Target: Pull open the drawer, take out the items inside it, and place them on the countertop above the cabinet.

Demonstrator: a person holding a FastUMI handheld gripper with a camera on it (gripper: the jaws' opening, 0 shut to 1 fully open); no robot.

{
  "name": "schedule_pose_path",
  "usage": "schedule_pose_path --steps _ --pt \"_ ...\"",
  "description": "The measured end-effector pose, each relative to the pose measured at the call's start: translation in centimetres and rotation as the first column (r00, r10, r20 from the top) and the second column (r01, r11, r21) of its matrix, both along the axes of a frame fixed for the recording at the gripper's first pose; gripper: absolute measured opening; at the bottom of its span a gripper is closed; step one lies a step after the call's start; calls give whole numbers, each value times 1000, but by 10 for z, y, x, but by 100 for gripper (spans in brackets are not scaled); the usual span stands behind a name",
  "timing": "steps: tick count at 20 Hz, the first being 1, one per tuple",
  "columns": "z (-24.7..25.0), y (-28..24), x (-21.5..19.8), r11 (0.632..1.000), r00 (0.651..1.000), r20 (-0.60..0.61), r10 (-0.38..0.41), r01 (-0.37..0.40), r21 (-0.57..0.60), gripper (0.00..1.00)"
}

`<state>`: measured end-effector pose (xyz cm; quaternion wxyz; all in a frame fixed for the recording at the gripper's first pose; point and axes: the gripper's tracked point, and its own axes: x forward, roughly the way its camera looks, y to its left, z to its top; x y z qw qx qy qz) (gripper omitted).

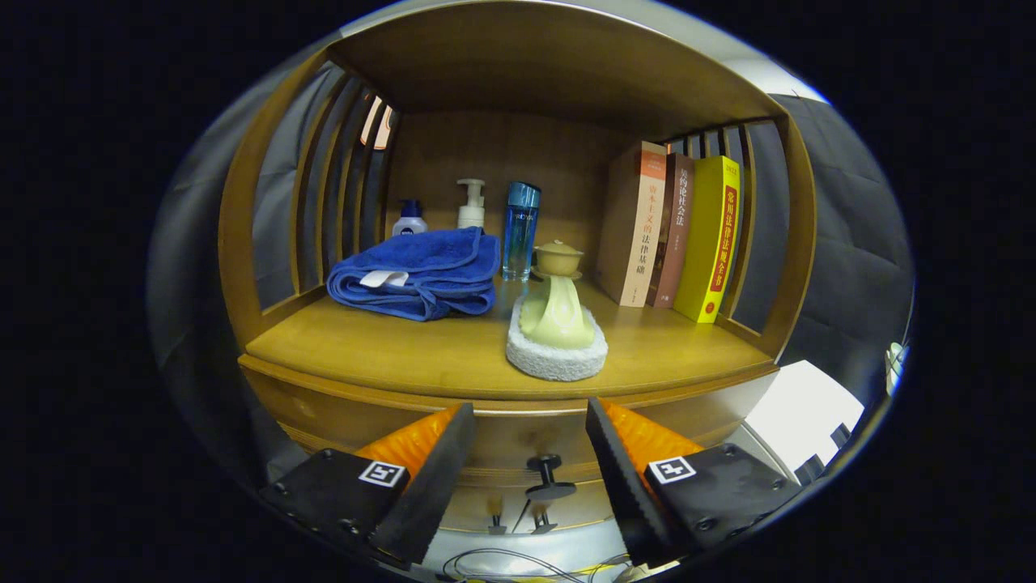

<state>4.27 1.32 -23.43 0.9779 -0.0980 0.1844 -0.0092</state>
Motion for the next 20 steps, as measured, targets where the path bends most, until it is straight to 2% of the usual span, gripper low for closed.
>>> schedule_pose_path --steps 5,8,14,20 --pt "54 19 4 998 997 50 52 -50 -29 94" --pt "96 29 1 998 994 88 59 -60 5 94" --pt "177 15 -11 996 991 132 19 -30 81 94" --pt "251 -10 -35 997 985 172 5 -19 79 94"
